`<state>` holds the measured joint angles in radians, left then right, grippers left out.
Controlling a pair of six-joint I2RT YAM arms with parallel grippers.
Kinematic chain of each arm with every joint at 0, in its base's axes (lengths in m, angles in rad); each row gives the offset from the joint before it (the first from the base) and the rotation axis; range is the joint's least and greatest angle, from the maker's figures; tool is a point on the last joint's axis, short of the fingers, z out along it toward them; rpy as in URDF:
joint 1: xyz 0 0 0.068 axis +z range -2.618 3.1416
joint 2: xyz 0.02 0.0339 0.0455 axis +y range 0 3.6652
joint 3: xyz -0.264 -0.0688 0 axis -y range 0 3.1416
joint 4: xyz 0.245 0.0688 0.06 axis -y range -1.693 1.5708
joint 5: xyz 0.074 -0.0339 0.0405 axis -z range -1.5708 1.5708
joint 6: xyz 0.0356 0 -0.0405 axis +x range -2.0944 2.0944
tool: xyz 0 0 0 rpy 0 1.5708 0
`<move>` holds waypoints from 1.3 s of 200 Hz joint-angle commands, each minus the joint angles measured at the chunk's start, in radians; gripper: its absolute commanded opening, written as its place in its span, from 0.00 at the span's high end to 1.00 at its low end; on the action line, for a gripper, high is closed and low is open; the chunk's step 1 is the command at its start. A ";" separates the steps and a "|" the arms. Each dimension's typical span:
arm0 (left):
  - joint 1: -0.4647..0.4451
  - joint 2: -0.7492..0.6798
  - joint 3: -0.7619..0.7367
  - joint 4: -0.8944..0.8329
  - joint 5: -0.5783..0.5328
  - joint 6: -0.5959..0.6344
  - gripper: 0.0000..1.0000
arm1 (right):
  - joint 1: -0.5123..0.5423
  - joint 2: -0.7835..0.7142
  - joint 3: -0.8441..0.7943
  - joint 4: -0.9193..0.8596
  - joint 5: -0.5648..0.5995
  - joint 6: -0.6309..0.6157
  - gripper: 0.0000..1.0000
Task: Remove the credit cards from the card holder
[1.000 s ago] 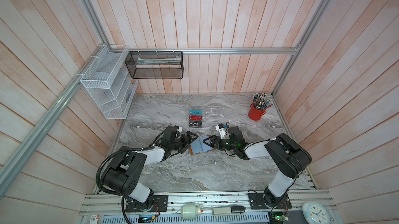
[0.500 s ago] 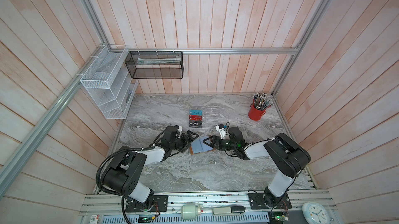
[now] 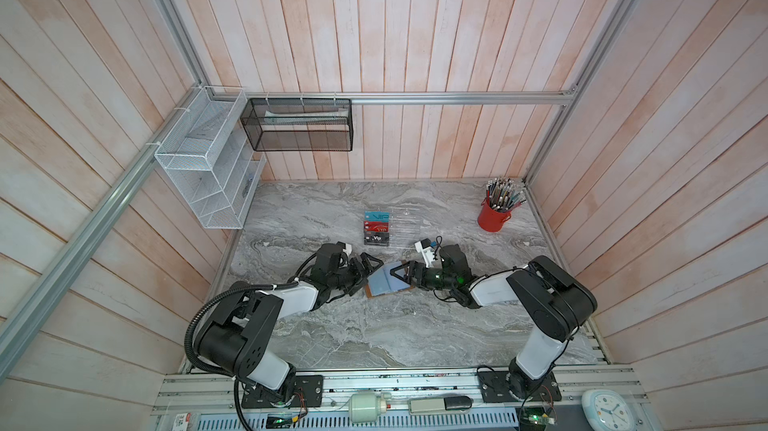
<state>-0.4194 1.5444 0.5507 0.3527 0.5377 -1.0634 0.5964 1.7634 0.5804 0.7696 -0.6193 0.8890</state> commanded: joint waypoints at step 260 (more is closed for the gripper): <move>-0.048 0.099 0.041 0.166 -0.001 -0.134 0.00 | -0.004 0.084 -0.046 0.169 -0.028 0.083 0.02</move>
<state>-0.4606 1.6211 0.5671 0.4629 0.5270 -1.1610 0.5945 1.8275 0.5545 0.9287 -0.6342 0.9550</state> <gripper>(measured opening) 0.998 0.981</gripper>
